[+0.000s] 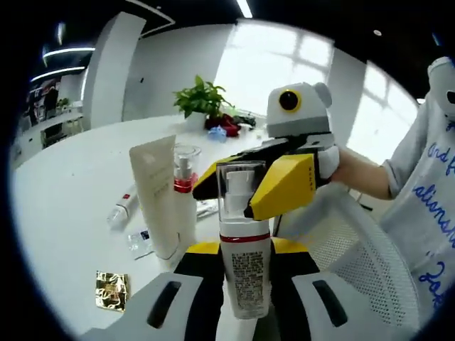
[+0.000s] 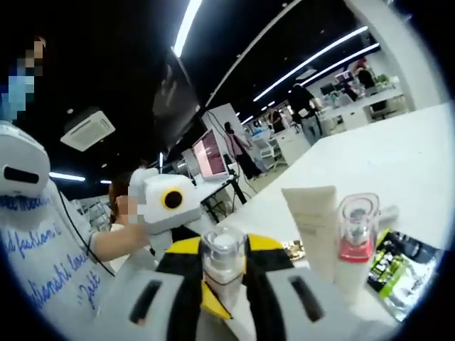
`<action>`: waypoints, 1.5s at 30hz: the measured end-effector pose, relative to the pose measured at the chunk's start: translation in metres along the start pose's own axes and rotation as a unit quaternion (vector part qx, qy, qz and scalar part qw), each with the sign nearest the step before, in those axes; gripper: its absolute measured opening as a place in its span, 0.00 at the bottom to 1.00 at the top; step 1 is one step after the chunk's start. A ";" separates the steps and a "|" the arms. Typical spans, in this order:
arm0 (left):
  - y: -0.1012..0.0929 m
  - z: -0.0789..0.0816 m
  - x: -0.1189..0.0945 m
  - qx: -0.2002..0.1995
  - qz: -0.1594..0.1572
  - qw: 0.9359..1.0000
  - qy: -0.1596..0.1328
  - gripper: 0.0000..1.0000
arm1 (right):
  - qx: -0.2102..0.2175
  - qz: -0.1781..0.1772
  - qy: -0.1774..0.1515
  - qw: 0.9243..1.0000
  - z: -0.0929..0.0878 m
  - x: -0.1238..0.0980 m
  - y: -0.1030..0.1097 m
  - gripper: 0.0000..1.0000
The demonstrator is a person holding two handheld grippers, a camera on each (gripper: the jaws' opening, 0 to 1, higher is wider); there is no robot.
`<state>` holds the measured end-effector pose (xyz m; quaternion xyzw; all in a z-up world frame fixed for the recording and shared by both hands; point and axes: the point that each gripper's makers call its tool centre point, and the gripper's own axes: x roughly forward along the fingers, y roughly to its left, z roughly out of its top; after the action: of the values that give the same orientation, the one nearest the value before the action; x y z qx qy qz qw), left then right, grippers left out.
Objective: Arrange the skincare products in the storage area until every visible bottle or jar stands upright without overlapping.
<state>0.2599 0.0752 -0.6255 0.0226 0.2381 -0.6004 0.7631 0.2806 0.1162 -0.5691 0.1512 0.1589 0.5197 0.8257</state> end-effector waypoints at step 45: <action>0.043 -0.034 0.040 0.086 0.072 0.989 0.101 0.18 | -0.157 -0.093 0.134 0.974 -0.044 -0.002 -0.056 0.22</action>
<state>0.2953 0.0620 -0.6823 0.1654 0.2591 -0.5569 0.7716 0.3062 0.0946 -0.6318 -0.0668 0.1979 0.4742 0.8553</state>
